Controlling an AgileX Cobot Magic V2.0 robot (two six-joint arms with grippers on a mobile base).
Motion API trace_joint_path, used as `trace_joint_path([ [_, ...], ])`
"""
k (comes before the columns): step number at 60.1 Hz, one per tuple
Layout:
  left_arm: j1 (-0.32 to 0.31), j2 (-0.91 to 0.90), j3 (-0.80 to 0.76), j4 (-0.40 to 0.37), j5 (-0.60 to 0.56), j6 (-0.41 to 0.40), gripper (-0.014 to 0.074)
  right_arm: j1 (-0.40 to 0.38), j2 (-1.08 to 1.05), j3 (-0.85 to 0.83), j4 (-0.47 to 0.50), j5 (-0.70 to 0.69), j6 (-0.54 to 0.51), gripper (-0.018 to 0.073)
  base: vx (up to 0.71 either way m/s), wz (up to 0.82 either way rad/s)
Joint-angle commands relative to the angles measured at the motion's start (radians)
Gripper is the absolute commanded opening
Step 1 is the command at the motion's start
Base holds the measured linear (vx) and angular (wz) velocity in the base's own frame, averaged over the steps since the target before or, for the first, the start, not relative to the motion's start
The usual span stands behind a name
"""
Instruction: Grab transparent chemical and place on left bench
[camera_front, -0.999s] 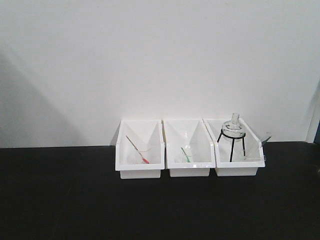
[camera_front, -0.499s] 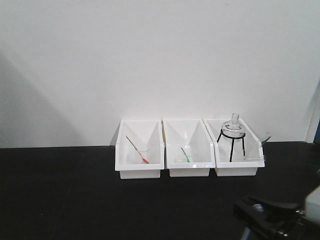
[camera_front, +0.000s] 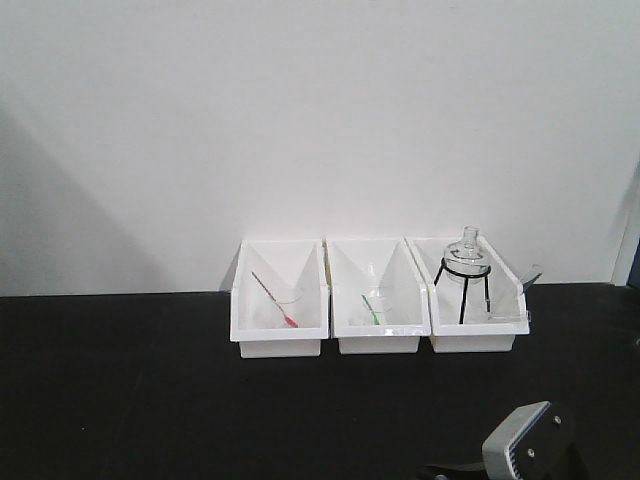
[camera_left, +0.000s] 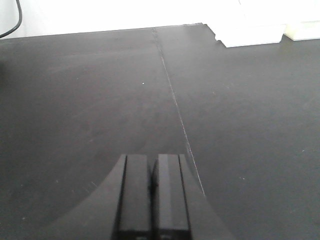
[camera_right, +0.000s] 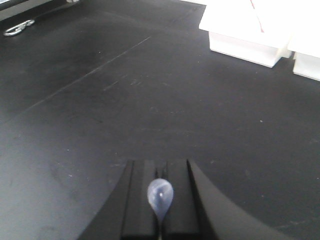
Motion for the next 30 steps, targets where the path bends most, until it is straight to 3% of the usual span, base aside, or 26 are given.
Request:
trace_joint_path([
  [1,-0.002,-0.019,0.016,-0.001,-0.078,-0.008,-0.0003,0.000,-0.019,-0.033,0.033,-0.074,-0.011,0.0293,0.00,0.00],
  [15,-0.002,-0.019,0.016,-0.001,-0.078,-0.008,-0.0003,0.000,-0.019,-0.033,0.033,-0.078,-0.008,0.0606,0.00,0.00],
  [21,-0.002,-0.019,0.016,-0.001,-0.078,-0.008,-0.0003,0.000,-0.019,-0.033,0.033,-0.088,0.000,0.0640,0.00,0.00],
  [30,-0.002,-0.019,0.016,-0.001,-0.078,-0.008,-0.0003,0.000,-0.019,-0.033,0.033,-0.092,0.079,0.0623,0.00,0.00],
])
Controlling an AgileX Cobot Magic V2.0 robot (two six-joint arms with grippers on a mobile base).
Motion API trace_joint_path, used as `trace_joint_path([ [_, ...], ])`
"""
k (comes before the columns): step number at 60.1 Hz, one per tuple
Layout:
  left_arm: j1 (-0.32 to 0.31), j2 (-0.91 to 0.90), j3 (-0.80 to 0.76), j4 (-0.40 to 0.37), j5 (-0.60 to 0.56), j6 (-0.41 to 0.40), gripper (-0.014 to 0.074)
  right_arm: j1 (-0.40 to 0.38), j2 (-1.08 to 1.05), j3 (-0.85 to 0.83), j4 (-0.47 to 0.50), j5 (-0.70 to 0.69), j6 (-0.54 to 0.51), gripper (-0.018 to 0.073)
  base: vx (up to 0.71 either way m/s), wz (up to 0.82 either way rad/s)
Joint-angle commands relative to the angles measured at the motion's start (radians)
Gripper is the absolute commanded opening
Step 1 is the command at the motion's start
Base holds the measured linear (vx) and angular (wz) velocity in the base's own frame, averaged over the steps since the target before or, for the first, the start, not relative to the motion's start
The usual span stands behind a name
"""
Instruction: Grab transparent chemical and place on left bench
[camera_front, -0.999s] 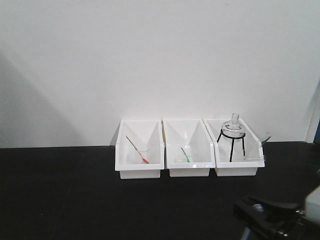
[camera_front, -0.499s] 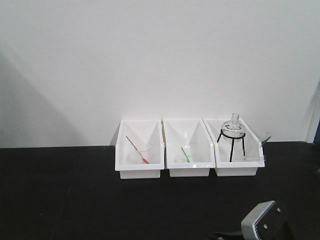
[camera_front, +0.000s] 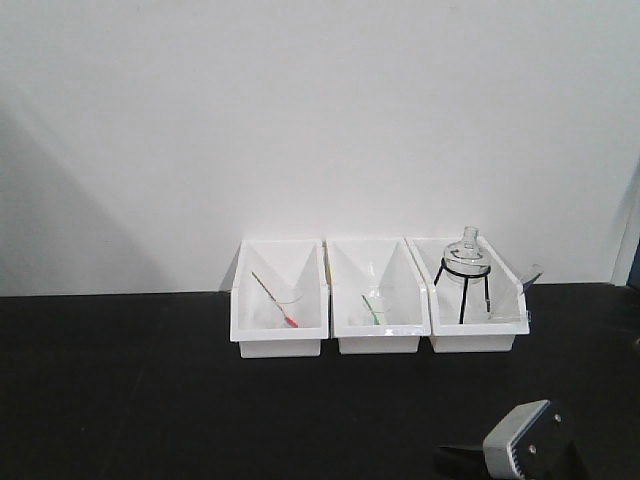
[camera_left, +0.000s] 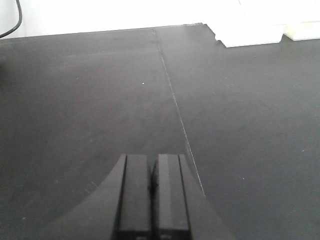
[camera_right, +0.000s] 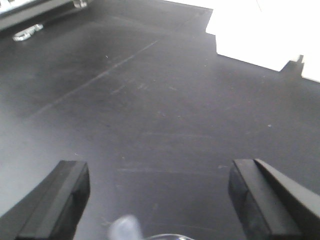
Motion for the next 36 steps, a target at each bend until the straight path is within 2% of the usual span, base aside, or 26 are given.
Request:
trace_joint_path([
  [1,-0.002,-0.019,0.016,-0.001,-0.078,-0.008,-0.0003,0.000,-0.021,-0.032,0.033,-0.065,0.035,0.0619,0.00,0.00],
  [7,-0.002,-0.019,0.016,-0.001,-0.078,-0.008,-0.0003,0.000,-0.037,-0.032,0.041,-0.076,0.025,0.0575,0.00,0.00],
  [19,-0.002,-0.019,0.016,-0.001,-0.078,-0.008,-0.0003,0.000,-0.162,-0.032,0.148,-0.061,-0.021,0.0463,0.00,0.00],
  [29,-0.002,-0.019,0.016,-0.001,-0.078,-0.008,-0.0003,0.000,-0.343,-0.032,0.089,0.068,-0.002,0.0303,0.00,0.00],
  [36,-0.002,-0.019,0.016,-0.001,-0.078,-0.008,-0.0003,0.000,-0.508,-0.032,0.025,0.228,0.115,0.0124,0.00,0.00],
])
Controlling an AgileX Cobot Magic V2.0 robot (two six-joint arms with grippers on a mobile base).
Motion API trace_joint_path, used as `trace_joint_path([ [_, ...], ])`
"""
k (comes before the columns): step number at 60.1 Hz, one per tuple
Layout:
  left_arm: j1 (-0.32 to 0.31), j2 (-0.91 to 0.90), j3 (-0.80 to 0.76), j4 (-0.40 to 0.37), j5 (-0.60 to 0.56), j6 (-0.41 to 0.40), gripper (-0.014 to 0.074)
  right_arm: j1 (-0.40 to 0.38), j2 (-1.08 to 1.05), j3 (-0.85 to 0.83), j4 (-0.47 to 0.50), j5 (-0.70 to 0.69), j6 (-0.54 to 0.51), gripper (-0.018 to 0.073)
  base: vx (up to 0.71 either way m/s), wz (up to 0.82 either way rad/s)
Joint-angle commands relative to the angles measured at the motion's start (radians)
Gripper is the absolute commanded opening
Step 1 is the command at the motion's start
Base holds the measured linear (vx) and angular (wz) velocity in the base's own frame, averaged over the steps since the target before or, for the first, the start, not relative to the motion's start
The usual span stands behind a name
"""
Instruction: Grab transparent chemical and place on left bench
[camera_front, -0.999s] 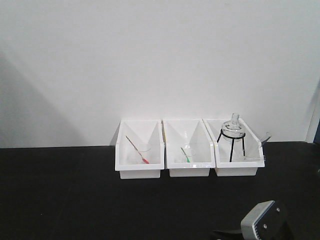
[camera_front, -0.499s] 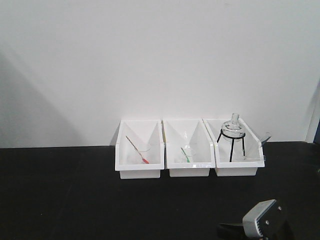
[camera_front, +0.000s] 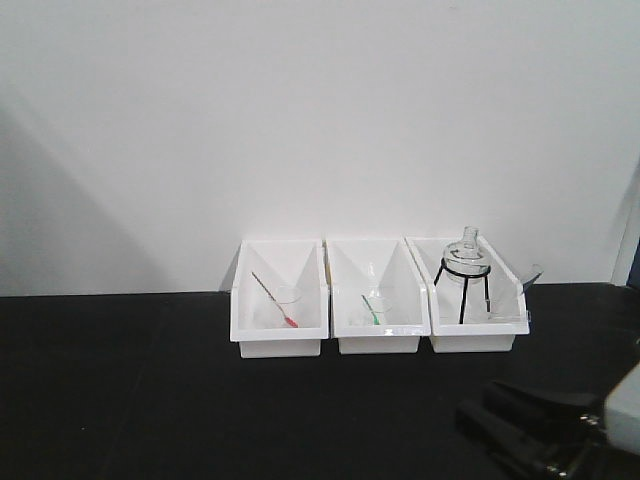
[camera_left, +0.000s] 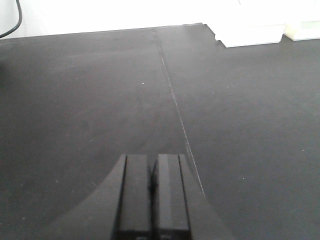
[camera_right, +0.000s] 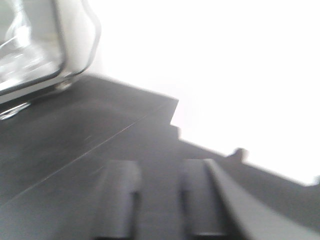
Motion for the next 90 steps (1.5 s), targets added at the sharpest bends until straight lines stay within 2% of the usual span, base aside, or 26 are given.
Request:
trace_joint_path([
  [1,-0.002,-0.019,0.016,-0.001,-0.078,-0.008,-0.0003,0.000,-0.121,-0.032,-0.020,0.088,0.094,0.0090,0.00,0.00],
  [5,-0.002,-0.019,0.016,-0.001,-0.078,-0.008,-0.0003,0.000,-0.203,-0.032,-0.063,0.175,0.153,-0.0015,0.00,0.00],
  [16,-0.002,-0.019,0.016,-0.001,-0.078,-0.008,-0.0003,0.000,-0.352,-0.032,-0.170,0.295,0.170,-0.0008,0.00,0.00],
  [43,-0.002,-0.019,0.016,-0.001,-0.078,-0.008,-0.0003,0.000,-0.418,-0.031,-0.163,0.301,0.166,-0.0007,0.00,0.00],
  [46,-0.002,-0.019,0.016,-0.001,-0.078,-0.008,-0.0003,0.000,-0.418,-0.029,-0.074,0.322,0.141,-0.0007,0.00,0.00],
  [49,-0.002,-0.019,0.016,-0.001,-0.078,-0.008,-0.0003,0.000,-0.418,-0.029,0.110,0.385,0.030,-0.0007,0.00,0.00],
  [51,-0.002,-0.019,0.016,-0.001,-0.078,-0.008,-0.0003,0.000,-0.418,-0.029,0.253,0.442,-0.099,-0.0007,0.00,0.00],
  [57,-0.002,-0.019,0.016,-0.001,-0.078,-0.008,-0.0003,0.000,-0.422,-0.029,0.690,0.605,-0.579,-0.0007,0.00,0.00],
  [61,-0.002,-0.019,0.016,-0.001,-0.078,-0.008,-0.0003,0.000,-0.439,-0.016,0.858,0.671,-0.837,-0.0007,0.00,0.00],
  [64,-0.002,-0.019,0.016,-0.001,-0.078,-0.008,-0.0003,0.000,-0.465,0.021,0.929,0.671,-0.945,-0.0007,0.00,0.00],
  [69,-0.002,-0.019,0.016,-0.001,-0.078,-0.008,-0.0003,-0.013,-0.547,0.136,0.964,0.609,-0.980,-0.0007,0.00,0.00],
  [77,-0.002,-0.019,0.016,-0.001,-0.078,-0.008,-0.0003,-0.084,-0.742,0.350,0.965,0.496,-0.865,-0.0007,0.00,0.00],
  [87,-0.002,-0.019,0.016,-0.001,-0.078,-0.008,-0.0003,-0.167,-0.937,0.515,0.964,0.507,-0.829,-0.0007,0.00,0.00],
  [90,-0.002,-0.019,0.016,-0.001,-0.078,-0.008,-0.0003,-0.171,-0.984,0.516,0.962,0.576,-0.832,-0.0007,0.00,0.00],
])
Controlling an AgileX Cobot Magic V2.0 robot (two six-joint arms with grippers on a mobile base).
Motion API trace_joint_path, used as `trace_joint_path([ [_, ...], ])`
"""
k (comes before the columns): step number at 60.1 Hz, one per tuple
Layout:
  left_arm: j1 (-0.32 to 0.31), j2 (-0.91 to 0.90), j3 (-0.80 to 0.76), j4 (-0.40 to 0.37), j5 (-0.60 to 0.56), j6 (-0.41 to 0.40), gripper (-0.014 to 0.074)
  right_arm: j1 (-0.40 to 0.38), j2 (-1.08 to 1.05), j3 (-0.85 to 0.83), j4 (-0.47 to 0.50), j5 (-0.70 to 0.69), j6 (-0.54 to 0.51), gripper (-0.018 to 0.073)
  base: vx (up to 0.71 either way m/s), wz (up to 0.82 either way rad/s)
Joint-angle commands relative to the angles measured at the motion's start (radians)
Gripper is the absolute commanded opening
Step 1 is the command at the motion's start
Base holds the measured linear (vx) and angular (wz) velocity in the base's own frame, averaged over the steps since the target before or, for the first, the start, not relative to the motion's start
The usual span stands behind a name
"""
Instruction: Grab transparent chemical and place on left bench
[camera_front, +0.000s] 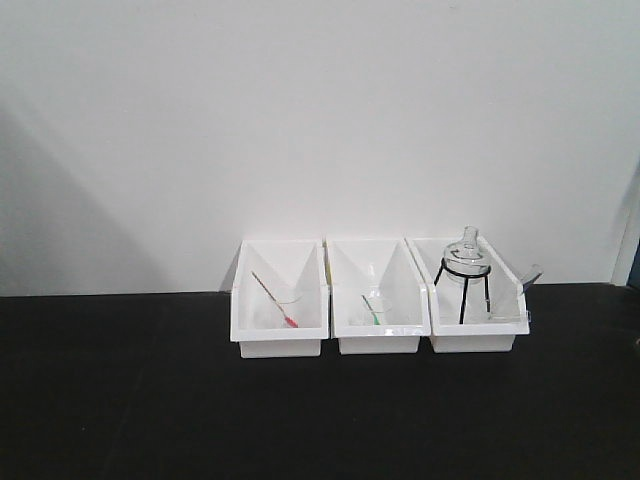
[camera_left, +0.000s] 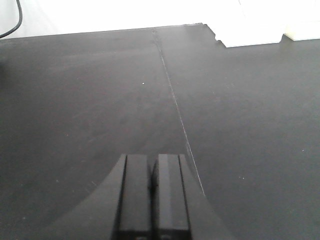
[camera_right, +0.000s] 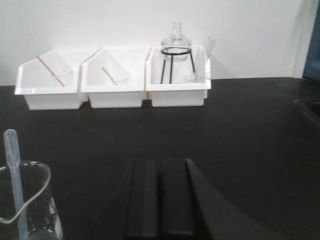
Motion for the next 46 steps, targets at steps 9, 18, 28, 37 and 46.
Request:
trace_joint_path([
  [9,-0.002,-0.019,0.016,-0.001,-0.078,-0.008,-0.0003,-0.014,-0.052,0.011,-0.031,-0.033,-0.006,-0.0007,0.00,0.00],
  [18,-0.002,-0.019,0.016,-0.001,-0.078,-0.008,-0.0003,-0.014,-0.052,0.011,-0.029,-0.034,-0.006,-0.0007,0.00,0.00],
  [28,-0.002,-0.019,0.016,-0.001,-0.078,-0.008,-0.0003,-0.015,-0.052,0.011,-0.029,-0.034,-0.006,-0.0007,0.00,0.00],
  [37,-0.002,-0.019,0.016,-0.001,-0.078,-0.008,-0.0003,-0.015,-0.052,0.011,-0.029,-0.034,-0.006,-0.0007,0.00,0.00],
  [46,-0.002,-0.019,0.016,-0.001,-0.078,-0.008,-0.0003,-0.015,-0.052,0.011,-0.029,-0.034,-0.006,-0.0007,0.00,0.00],
])
